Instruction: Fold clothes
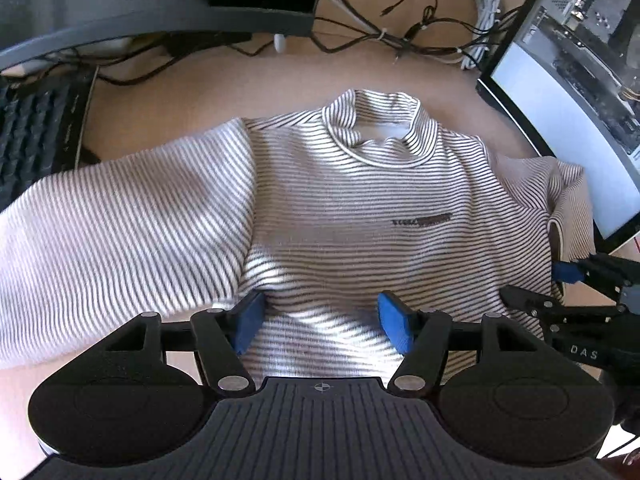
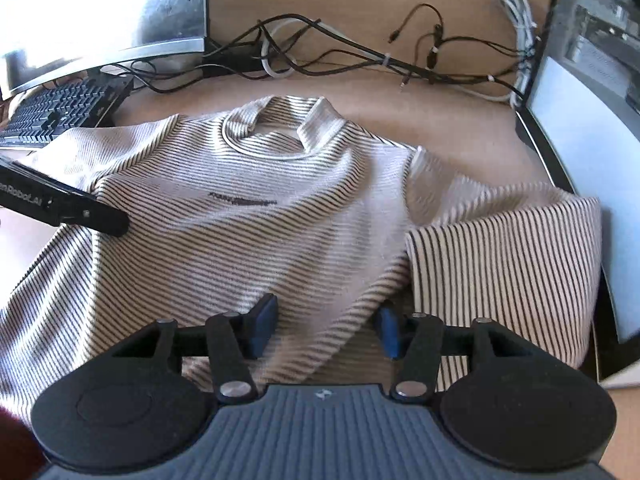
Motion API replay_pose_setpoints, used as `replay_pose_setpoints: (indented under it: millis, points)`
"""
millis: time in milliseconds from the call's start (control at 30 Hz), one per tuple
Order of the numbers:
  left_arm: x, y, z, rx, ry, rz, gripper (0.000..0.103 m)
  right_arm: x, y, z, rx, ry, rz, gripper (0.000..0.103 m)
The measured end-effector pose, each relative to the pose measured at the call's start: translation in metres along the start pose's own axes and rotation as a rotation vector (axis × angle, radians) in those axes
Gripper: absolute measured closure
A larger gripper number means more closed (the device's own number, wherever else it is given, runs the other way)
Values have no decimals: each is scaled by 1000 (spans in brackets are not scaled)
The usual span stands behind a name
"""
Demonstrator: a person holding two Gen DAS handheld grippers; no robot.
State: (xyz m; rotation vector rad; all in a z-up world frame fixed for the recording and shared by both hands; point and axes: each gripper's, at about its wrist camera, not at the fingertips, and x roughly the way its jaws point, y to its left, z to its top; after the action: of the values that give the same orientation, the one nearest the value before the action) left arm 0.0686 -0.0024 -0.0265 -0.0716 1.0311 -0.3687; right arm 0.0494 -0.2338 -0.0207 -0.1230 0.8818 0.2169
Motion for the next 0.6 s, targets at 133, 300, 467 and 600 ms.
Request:
replay_pose_setpoints:
  millis: [133, 300, 467, 600]
  points:
    - [7, 2, 10, 6, -13, -7, 36, 16, 2, 15, -2, -28, 2, 52]
    - [17, 3, 26, 9, -30, 14, 36, 34, 3, 34, -24, -57, -1, 52]
    - [27, 4, 39, 22, -49, 40, 36, 43, 14, 36, -33, -81, -16, 52]
    - [34, 7, 50, 23, -56, 46, 36, 47, 17, 39, -7, -80, -24, 52]
